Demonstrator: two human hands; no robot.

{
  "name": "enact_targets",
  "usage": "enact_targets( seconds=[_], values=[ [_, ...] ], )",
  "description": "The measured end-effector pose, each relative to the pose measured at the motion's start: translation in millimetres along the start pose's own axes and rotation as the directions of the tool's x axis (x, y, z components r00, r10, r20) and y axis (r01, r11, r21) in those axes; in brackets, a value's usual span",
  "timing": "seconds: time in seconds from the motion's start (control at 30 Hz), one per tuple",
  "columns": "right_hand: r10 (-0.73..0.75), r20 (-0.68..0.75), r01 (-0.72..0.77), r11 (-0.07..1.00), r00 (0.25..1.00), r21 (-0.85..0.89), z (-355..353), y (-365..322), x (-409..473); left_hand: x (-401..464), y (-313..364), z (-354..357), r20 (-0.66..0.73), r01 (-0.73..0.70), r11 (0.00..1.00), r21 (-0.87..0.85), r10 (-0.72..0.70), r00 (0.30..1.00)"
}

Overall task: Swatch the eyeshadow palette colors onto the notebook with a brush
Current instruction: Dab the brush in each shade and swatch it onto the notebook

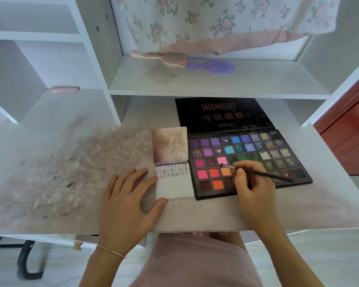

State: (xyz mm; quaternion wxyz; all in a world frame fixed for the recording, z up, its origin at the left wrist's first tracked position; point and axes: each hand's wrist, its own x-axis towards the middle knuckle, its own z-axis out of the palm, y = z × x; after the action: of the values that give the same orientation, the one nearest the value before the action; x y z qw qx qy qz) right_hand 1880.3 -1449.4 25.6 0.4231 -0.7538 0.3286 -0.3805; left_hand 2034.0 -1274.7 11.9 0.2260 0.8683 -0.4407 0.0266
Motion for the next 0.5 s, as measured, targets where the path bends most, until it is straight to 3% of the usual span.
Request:
enact_targets(
  seconds=[0.5],
  values=[
    [-0.087, 0.204, 0.107, 0.990, 0.975, -0.090, 24.9, -8.3, 4.4, -0.1, -1.9, 1.4, 0.014, 0.012, 1.000, -0.019, -0.012, 1.000]
  ],
)
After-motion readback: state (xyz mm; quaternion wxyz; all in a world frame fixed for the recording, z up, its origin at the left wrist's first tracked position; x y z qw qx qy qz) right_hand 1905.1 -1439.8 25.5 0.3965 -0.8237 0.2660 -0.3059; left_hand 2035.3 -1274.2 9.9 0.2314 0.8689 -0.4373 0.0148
